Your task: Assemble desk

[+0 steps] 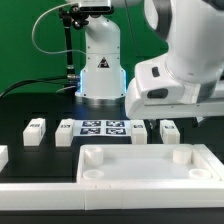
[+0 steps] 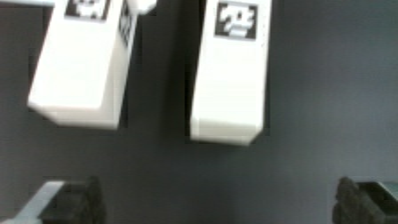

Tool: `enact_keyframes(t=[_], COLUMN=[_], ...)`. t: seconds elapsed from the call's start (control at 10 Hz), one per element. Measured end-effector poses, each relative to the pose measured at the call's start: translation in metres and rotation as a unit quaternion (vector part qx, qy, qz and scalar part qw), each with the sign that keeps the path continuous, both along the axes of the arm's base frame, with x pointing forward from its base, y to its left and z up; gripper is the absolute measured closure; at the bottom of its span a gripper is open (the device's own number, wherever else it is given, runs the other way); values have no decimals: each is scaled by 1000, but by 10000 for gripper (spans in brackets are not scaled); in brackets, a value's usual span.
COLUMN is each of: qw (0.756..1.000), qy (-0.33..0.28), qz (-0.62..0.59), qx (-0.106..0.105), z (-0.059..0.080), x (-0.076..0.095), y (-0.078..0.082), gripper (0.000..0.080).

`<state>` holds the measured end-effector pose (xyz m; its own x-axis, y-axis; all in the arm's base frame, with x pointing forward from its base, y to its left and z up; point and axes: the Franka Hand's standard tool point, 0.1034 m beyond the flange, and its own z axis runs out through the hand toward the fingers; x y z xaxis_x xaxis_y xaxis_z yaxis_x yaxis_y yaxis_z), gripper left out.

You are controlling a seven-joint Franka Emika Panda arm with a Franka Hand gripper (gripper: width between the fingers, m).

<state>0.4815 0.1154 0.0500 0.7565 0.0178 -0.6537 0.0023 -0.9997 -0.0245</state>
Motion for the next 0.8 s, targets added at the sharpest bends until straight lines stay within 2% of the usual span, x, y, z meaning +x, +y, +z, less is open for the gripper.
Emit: enact_keyframes(t=[0.1,0.3,0.6,0.8], qw=[999,995,996,994], qy=[48,97,94,108], qz=[5,2,1,-4], qx=[-2,3,2,-12], z=[-1,-7,-11,-18], x=[-4,-4,-3,-14], y=[1,1,3,8], gripper=[151,151,151,151])
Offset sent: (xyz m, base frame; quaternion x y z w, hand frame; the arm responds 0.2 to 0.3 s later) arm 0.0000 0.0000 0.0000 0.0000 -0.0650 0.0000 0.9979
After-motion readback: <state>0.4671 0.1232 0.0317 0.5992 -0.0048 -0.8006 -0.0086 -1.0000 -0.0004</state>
